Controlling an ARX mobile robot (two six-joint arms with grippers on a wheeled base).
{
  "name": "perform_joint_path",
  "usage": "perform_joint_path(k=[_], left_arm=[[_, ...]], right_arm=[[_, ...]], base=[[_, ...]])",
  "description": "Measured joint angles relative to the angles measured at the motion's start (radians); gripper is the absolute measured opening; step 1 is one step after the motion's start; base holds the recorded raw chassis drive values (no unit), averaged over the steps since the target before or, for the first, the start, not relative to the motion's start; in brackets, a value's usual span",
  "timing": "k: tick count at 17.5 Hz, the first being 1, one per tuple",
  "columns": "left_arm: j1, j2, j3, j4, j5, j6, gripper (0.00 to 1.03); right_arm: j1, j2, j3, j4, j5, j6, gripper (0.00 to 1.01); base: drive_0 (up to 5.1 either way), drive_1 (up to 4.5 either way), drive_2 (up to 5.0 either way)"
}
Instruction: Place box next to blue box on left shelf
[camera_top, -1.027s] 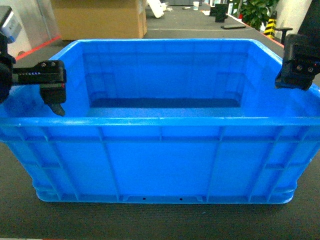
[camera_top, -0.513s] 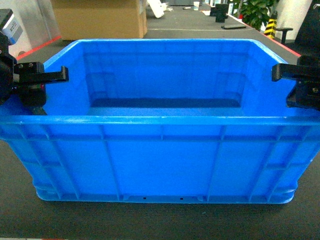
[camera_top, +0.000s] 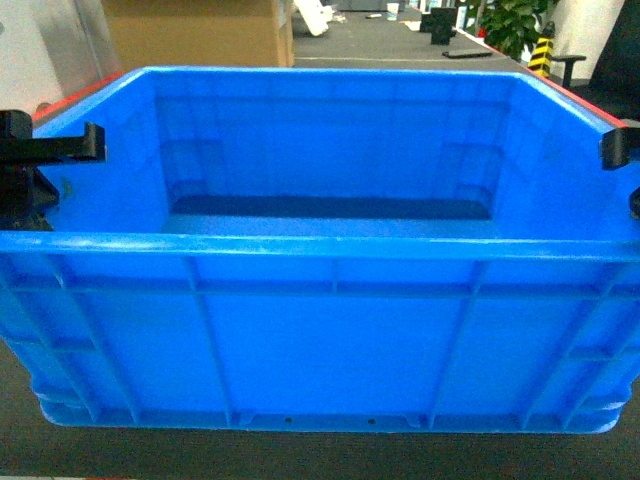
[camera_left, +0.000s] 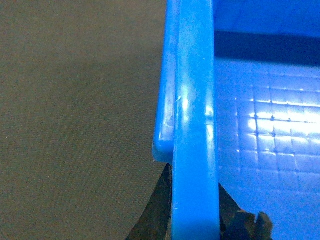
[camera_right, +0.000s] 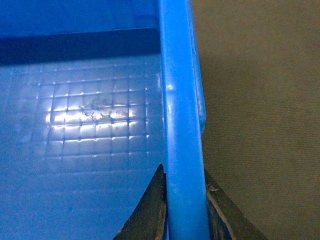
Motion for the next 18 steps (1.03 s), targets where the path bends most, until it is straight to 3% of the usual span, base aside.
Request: perform_joint_path(k=[6,9,11,15,18], left_arm=[[-0.101,-0.253,-0.190,0.049,-0.118,0.008,0.09],[-0.145,-0.385,-0.273,-0.013,-0.161,-0.027,0.09],[-0.168,-0.499,-0.316,-0.075,-0.185,-0.049,0.09],[-0.247,-0.649,-0.358,-0.171,-0.261,-0.061,0.09],[-0.353,-0.751,-0.393,-0.247,-0.357,-0.130,0.09]], right_arm=[[0.089,-0.256,-0.153,-0.023,0.138,-0.031,0.12],[0.138,-0.374,-0.217,-0.079,0.190,-0.035,0.12],[0.176,-0.468,-0.261,-0.115,0.219,-0.018,0.12],[0.246,-0.631,-0.335,-0.208,0.288,0.049,0.12],[0.268,-0.708,-0.344,-0.259,0.315,0.048,0.12]], base=[[0.0,0.00,0.0],[0.0,0.00,0.0],[0.0,0.00,0.0],[0.0,0.00,0.0],[0.0,0.00,0.0]])
